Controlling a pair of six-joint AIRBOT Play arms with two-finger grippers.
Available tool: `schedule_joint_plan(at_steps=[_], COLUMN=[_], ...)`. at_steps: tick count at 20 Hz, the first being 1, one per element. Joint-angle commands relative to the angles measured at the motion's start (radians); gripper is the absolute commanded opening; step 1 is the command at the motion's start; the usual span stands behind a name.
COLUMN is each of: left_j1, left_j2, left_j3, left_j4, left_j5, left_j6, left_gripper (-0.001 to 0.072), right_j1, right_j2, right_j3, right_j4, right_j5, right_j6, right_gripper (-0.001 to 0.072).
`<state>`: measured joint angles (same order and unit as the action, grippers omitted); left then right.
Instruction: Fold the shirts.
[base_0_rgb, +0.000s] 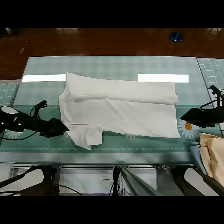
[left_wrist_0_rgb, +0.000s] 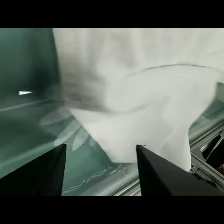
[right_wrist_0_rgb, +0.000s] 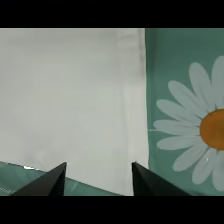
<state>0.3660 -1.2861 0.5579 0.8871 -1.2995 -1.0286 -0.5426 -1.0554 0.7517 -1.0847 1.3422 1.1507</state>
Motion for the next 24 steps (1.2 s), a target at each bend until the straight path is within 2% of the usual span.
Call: schedule_joint_plan(at_steps=[1, 2, 4, 5, 6, 7, 8, 11, 13, 14, 18, 24], left_j1=[-0.061, -0.085, -0.143, -0.171, -0.193, -0.205, -0.204, -0.174, -0.137, -0.118, -0.058, -0.055], left_j2=[-0.001, -0.001, -0.006, -0.014, -0.023, -0.034, -0.04, -0.037, -0.03, -0.024, 0.019, 0.026], left_j3=[-0.023, -0.023, -0.022, -0.022, -0.022, -0.022, -0.022, -0.022, -0.022, -0.022, -0.022, -0.022], left_j4=[0.009, 0.01, 0.009, 0.009, 0.01, 0.01, 0.01, 0.021, 0.029, 0.03, 0.032, 0.032], left_j5=[0.163, 0.206, 0.279, 0.306, 0.323, 0.323, 0.313, 0.267, 0.234, 0.217, 0.182, 0.16], left_j6=[-0.028, -0.047, -0.068, -0.068, -0.069, -0.068, -0.068, -0.065, -0.06, -0.051, -0.019, -0.004], left_gripper=[0.0546, 0.052, 0.026, 0.0177, 0.0154, 0.0063, 0.0025, 0.0024, 0.0023, 0.0023, 0.0022, 0.0022], right_j1=[-0.001, -0.001, -0.001, -0.001, -0.001, -0.001, -0.001, -0.005, -0.019, -0.036, -0.127, -0.129], right_j2=[0.007, 0.007, 0.007, 0.007, 0.007, 0.007, 0.008, 0.017, 0.021, 0.02, 0.02, 0.019], right_j3=[-0.004, -0.004, -0.004, -0.004, -0.004, -0.004, -0.004, -0.004, -0.006, -0.016, -0.135, -0.269], right_j4=[0.013, 0.013, 0.013, 0.014, 0.014, 0.015, 0.016, 0.011, -0.017, -0.026, -0.021, -0.028], right_j5=[0.013, 0.02, 0.025, 0.026, 0.027, 0.029, 0.034, 0.058, 0.075, 0.072, 0.037, -0.061], right_j6=[-0.001, -0.001, 0.0, 0.003, 0.003, 0.008, 0.013, 0.026, 0.039, 0.042, 0.041, 0.033], right_gripper=[0.0493, 0.0493, 0.0492, 0.0491, 0.0491, 0.0491, 0.0491, 0.0492, 0.0537, 0.0537, 0.0537, 0.0537])
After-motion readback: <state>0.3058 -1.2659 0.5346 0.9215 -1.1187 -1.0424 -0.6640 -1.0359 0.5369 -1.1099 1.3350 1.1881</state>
